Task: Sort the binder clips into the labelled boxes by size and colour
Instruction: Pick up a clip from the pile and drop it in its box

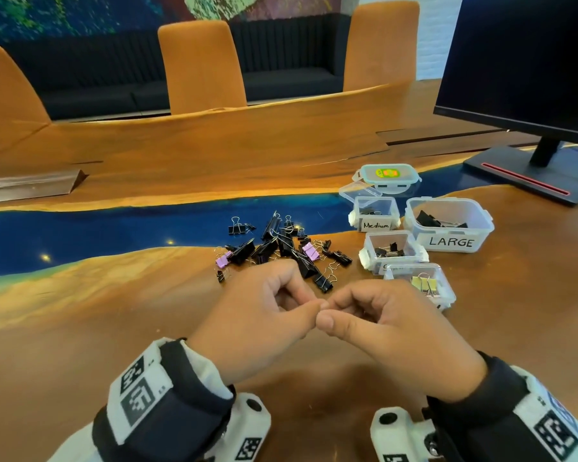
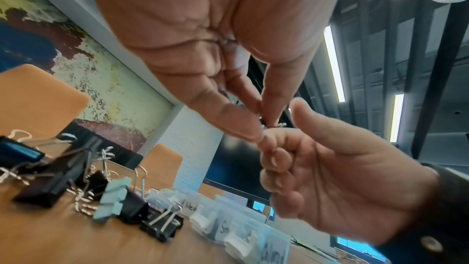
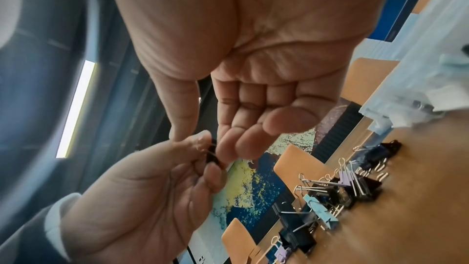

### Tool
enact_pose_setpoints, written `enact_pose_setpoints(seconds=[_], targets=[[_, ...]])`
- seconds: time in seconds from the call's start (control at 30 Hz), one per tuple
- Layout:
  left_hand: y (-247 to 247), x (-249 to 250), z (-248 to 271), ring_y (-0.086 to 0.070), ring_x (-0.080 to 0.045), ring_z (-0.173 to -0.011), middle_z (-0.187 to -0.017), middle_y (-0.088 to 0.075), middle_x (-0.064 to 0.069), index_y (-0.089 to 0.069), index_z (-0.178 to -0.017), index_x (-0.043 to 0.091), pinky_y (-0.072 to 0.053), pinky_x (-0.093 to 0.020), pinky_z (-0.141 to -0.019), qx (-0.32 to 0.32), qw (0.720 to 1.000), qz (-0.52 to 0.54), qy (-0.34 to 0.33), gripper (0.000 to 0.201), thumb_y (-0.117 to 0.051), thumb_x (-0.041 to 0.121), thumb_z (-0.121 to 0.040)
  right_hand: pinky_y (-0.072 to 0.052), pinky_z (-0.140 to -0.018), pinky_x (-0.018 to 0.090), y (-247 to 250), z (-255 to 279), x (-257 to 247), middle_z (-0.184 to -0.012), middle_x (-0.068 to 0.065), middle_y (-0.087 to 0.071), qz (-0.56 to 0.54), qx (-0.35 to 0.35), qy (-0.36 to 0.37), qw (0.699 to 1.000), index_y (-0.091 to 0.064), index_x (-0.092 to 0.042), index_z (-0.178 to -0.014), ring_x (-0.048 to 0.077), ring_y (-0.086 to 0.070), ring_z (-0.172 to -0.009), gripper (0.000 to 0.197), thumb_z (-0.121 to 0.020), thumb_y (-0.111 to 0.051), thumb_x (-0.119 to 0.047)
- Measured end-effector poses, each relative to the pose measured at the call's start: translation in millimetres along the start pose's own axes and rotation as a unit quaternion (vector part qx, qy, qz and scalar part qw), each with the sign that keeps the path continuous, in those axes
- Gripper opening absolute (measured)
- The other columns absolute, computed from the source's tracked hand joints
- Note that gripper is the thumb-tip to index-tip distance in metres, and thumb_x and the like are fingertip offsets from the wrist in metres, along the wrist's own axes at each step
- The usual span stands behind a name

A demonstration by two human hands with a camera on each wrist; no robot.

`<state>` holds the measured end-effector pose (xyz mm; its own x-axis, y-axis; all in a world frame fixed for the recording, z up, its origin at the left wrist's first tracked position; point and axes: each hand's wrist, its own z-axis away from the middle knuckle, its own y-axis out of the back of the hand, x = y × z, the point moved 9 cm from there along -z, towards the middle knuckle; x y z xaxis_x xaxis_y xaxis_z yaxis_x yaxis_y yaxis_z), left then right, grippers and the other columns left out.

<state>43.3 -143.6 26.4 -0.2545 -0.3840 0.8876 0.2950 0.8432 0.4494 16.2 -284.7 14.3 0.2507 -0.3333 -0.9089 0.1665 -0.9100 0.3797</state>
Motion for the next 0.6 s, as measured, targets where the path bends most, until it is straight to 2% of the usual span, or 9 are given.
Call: enact_pose_setpoints(seconds=[0.07, 0.13, 0.23, 0.4, 0.47, 0.6], targets=[[-3, -4, 1, -0.071, -0.022, -0.071, -0.080, -0.073, 0.000, -0.065, -0.072, 0.021, -0.062, -0.046, -0.066, 0.002, 0.999, 0.031, 0.007, 0.019, -0.080, 0.021, -0.084, -0.055, -0.068, 0.034, 2, 1, 3, -0.077, -0.001, -0.073, 0.004, 0.000, -0.006, 1.000, -0.077, -0.027, -0.091, 0.018, -0.066, -0.071, 0.008, -0.086, -0.074, -0.031], [-4, -8, 2, -0.073, -0.024, -0.075, -0.081, -0.074, -0.004, -0.065, -0.074, 0.017, -0.062, -0.038, -0.065, -0.008, 0.997, 0.074, 0.022, 0.017, -0.080, 0.018, -0.084, -0.057, -0.071, 0.034, 3, 1, 4, -0.078, -0.004, -0.073, 0.018, -0.008, -0.004, 1.000, -0.077, -0.025, -0.090, 0.016, -0.067, -0.073, 0.006, -0.089, -0.072, -0.023], [-6, -12, 4, -0.074, -0.023, -0.076, -0.083, -0.074, -0.012, -0.062, -0.079, 0.006, -0.058, -0.028, -0.064, -0.023, 0.990, 0.131, 0.041, 0.019, -0.078, 0.015, -0.080, -0.057, -0.071, 0.030, 3, 1, 6, -0.077, -0.005, -0.073, 0.032, -0.014, -0.009, 0.999, -0.076, -0.024, -0.086, 0.013, -0.067, -0.072, 0.010, -0.091, -0.070, -0.018], [-8, -11, 7, -0.073, -0.021, -0.073, -0.083, -0.073, -0.015, -0.060, -0.081, 0.002, -0.057, -0.025, -0.060, -0.041, 0.980, 0.187, 0.058, 0.022, -0.075, 0.017, -0.075, -0.051, -0.068, 0.018, 0, 1, 4, -0.077, -0.005, -0.072, 0.030, -0.033, -0.010, 0.999, -0.073, -0.026, -0.084, 0.008, -0.064, -0.071, 0.016, -0.093, -0.066, -0.015], [-7, -9, 7, -0.073, -0.021, -0.072, -0.082, -0.073, -0.015, -0.061, -0.079, 0.004, -0.058, -0.025, -0.059, -0.042, 0.979, 0.193, 0.055, 0.022, -0.076, 0.019, -0.074, -0.050, -0.067, 0.017, 1, 1, 3, -0.077, -0.005, -0.071, 0.030, -0.032, -0.003, 0.999, -0.072, -0.027, -0.084, 0.008, -0.063, -0.071, 0.016, -0.093, -0.066, -0.015], [-2, -3, 6, -0.071, -0.021, -0.072, -0.083, -0.073, -0.009, -0.065, -0.074, 0.019, -0.058, -0.031, -0.063, -0.027, 0.986, 0.163, 0.012, 0.017, -0.080, 0.022, -0.079, -0.055, -0.067, 0.026, 9, 2, -1, -0.078, -0.004, -0.069, 0.028, 0.027, 0.008, 0.999, -0.071, -0.027, -0.088, 0.014, -0.065, -0.073, 0.001, -0.089, -0.071, -0.026]])
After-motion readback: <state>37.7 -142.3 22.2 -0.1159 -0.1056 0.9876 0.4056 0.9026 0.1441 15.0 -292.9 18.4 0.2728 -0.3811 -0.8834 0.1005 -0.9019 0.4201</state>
